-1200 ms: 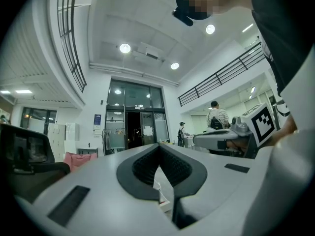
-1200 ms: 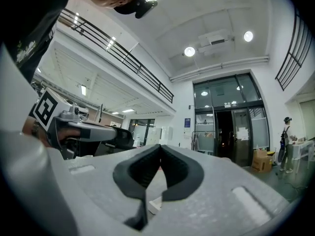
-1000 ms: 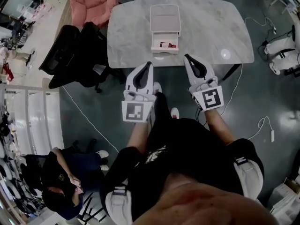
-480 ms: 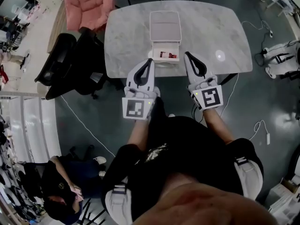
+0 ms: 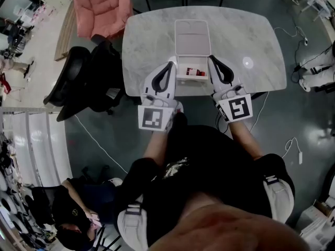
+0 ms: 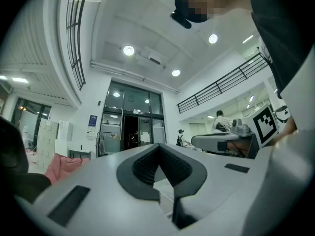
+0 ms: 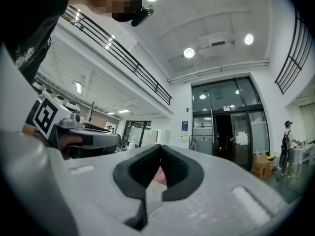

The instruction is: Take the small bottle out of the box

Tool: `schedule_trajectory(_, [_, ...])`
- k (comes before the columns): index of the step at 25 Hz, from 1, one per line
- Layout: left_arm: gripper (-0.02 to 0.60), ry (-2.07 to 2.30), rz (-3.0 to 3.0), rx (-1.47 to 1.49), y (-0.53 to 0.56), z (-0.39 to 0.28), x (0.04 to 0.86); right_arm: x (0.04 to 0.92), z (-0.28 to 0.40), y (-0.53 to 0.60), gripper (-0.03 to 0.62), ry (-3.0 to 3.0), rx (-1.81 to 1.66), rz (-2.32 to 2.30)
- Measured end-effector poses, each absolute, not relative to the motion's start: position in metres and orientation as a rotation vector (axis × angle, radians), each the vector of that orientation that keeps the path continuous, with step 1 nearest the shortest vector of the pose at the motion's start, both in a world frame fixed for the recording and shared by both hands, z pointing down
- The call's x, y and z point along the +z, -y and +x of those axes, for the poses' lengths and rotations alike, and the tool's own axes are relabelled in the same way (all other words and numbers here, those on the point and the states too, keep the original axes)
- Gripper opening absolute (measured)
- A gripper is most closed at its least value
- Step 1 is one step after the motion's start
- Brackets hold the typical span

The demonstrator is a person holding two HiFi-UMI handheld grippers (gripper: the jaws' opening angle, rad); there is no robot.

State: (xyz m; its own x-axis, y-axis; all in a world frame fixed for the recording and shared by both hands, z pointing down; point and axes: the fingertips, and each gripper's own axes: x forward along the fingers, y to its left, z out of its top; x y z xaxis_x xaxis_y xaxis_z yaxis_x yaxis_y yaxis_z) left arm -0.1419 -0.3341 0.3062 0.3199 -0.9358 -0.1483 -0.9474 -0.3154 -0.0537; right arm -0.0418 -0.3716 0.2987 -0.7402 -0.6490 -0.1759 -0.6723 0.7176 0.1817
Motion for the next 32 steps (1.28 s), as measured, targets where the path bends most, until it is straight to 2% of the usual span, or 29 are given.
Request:
schedule_trajectory(19, [0.014,-1.585,-2.541,0.137,0.447,-0.207,0.316,0.299,-0.103,0.465,-0.003,-2.782,0.409,-1.162])
schedule_trajectory(32, [0.014,-1.403,-2.713,0.006,0.507,-0.183,0.37,0.355,-0.076,0.517,-0.003,-2.789,0.336,-1.38])
